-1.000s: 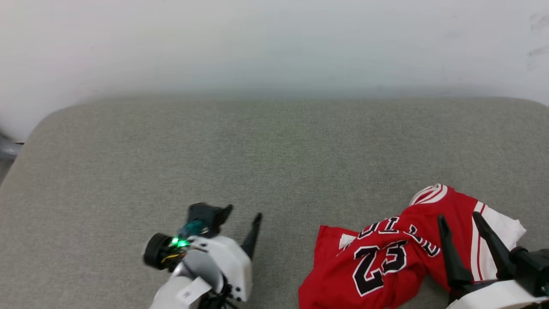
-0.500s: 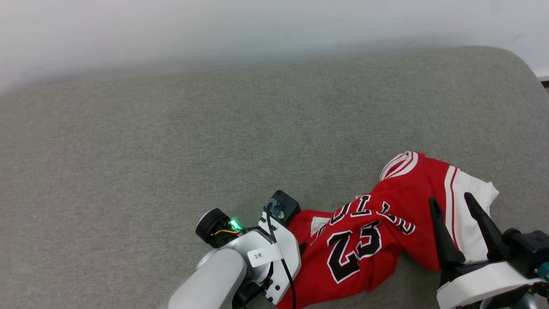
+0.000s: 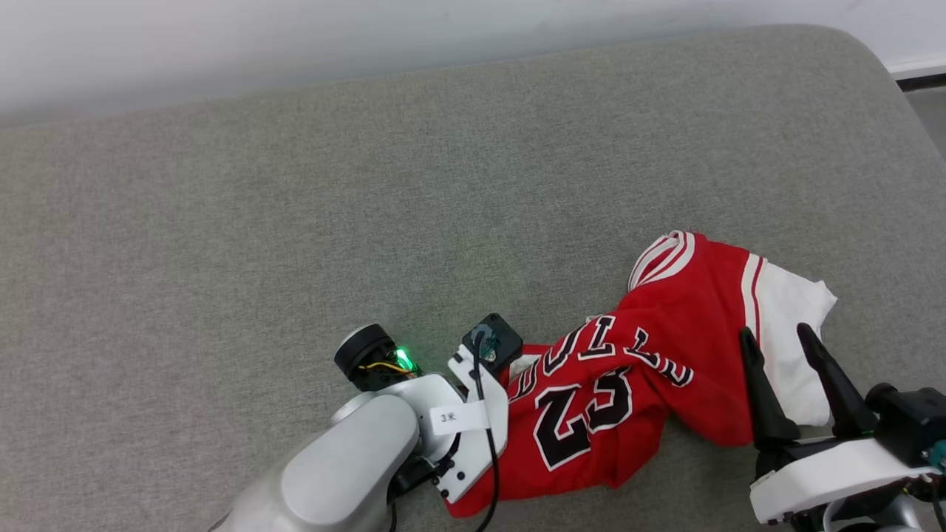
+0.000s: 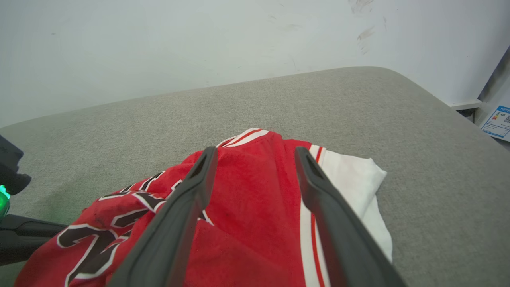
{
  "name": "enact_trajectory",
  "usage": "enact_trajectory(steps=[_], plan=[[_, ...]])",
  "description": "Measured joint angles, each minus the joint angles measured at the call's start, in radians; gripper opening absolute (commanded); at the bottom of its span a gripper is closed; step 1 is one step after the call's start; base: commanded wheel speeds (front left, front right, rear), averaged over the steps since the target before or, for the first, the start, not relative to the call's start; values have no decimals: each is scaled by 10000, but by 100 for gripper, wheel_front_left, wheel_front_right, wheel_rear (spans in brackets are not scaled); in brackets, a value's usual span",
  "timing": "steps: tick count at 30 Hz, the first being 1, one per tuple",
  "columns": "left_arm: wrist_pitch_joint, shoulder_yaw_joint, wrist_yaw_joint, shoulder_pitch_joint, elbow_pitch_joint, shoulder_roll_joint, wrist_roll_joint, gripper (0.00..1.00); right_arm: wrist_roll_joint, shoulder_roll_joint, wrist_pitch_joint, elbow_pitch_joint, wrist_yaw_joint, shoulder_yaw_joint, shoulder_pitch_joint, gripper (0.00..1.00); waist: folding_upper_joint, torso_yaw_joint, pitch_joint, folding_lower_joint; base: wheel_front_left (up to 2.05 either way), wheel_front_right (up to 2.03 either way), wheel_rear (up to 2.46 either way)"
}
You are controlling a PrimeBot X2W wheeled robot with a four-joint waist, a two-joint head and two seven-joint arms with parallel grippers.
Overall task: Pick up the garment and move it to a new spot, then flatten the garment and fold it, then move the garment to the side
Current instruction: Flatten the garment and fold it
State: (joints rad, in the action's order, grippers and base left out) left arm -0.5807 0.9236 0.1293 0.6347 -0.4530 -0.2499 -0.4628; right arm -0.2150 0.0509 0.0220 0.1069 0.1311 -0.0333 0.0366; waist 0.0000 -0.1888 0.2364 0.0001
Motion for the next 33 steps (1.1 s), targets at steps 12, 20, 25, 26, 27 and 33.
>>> enact_trajectory(steps=[12,20,25,26,27,33], plan=[[2451,-1716,-1457,-479,846,-857,-395,0,-52,2,-54,-245,0,-460,162,100,0,700,-766,0,0,0,0],[3290,-3382,-2978,-2391,1908,-1801,-1446,0,38,2,-228,-102,0,-654,421,100,0,1471,-1290,0,0,0,0],[3743,-4408,-3885,-4276,2291,-2182,-2324,0,63,0,-326,-12,0,-742,626,100,0,1843,-1595,0,0,0,0],[3816,-4541,-4013,-4653,2351,-2224,-2470,0,71,0,-343,6,0,-769,661,100,0,1910,-1648,0,0,0,0],[3847,-4669,-4134,-5002,2406,-2240,-2617,0,109,0,-378,23,0,-775,688,100,0,1966,-1711,0,0,0,0],[3873,-5012,-4422,-6887,2560,-2092,-3524,0,155,0,-508,121,0,-830,879,100,0,2218,-2123,-1,0,0,0]])
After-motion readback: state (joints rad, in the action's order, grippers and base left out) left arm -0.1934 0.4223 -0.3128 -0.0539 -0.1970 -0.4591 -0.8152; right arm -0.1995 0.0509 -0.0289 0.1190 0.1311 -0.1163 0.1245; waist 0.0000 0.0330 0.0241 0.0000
